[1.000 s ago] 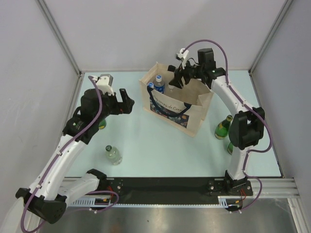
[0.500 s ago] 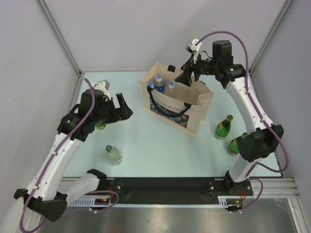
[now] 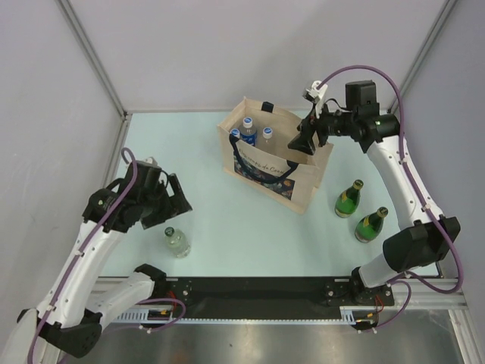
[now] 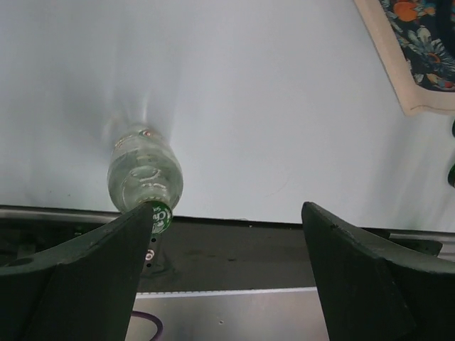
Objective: Place the beverage into the canvas bag
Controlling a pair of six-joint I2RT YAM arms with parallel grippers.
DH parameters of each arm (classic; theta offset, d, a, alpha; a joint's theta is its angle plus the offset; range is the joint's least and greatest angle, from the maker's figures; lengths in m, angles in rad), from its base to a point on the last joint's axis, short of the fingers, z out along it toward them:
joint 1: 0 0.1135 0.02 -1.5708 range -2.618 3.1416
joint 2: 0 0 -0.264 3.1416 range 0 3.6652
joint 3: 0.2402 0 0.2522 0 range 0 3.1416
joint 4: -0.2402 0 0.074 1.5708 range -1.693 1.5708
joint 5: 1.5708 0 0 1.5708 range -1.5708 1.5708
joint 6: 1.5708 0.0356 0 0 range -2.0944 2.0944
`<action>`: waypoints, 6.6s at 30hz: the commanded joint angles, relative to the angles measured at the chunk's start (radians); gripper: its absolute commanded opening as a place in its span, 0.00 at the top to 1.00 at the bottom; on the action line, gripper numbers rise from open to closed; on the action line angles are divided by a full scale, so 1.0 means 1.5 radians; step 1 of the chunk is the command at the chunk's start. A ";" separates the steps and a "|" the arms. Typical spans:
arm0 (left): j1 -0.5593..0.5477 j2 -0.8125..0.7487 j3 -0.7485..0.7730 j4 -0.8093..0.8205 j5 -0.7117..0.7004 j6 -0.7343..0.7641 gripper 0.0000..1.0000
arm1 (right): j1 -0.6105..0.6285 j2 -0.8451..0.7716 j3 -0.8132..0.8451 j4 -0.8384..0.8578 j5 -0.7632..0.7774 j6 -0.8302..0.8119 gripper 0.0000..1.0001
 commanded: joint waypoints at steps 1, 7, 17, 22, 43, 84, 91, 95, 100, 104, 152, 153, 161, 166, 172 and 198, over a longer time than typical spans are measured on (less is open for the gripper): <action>0.005 -0.017 -0.047 -0.033 -0.023 -0.053 0.10 | -0.010 -0.037 -0.009 -0.014 -0.016 -0.002 0.23; 0.006 -0.023 -0.091 -0.032 -0.072 -0.059 0.16 | -0.015 -0.051 -0.024 -0.015 -0.020 -0.002 0.23; 0.006 -0.001 -0.133 -0.017 -0.072 -0.051 0.37 | -0.040 -0.063 -0.038 -0.016 -0.023 0.001 0.23; 0.006 0.003 -0.141 -0.020 -0.068 -0.044 0.38 | -0.048 -0.061 -0.042 -0.014 -0.024 0.003 0.22; 0.006 0.026 -0.119 -0.042 -0.056 -0.018 0.48 | -0.054 -0.052 -0.039 -0.010 -0.029 0.004 0.22; 0.004 0.051 0.011 0.067 0.013 0.192 1.00 | -0.059 -0.063 -0.033 -0.021 -0.031 -0.005 0.22; 0.005 0.082 0.070 0.148 0.104 0.352 1.00 | -0.060 -0.068 -0.023 -0.029 -0.028 -0.009 0.22; 0.005 0.121 0.120 0.164 0.138 0.425 1.00 | -0.062 -0.072 -0.019 -0.033 -0.026 -0.012 0.22; 0.004 0.164 0.204 0.167 0.188 0.506 1.00 | -0.061 -0.071 -0.008 -0.037 -0.026 -0.012 0.22; -0.004 0.199 0.268 0.166 0.221 0.542 1.00 | -0.062 -0.068 -0.002 -0.036 -0.025 -0.011 0.21; -0.093 0.569 0.786 0.459 0.297 0.457 1.00 | -0.132 -0.048 -0.015 -0.026 -0.143 0.011 0.22; -0.095 0.570 0.782 0.459 0.287 0.460 1.00 | -0.124 -0.043 -0.014 -0.036 -0.153 -0.001 0.23; -0.098 0.569 0.734 0.461 0.237 0.485 1.00 | 0.024 -0.023 -0.016 -0.125 -0.068 -0.118 0.23; -0.097 0.569 0.720 0.467 0.230 0.486 1.00 | 0.068 0.007 -0.017 -0.109 0.025 -0.105 0.27; -0.098 0.566 0.691 0.480 0.226 0.486 1.00 | 0.114 0.004 -0.062 -0.085 0.088 -0.114 0.33; -0.098 0.546 0.438 0.614 0.221 0.486 1.00 | 0.194 -0.003 -0.110 -0.163 0.034 -0.233 1.00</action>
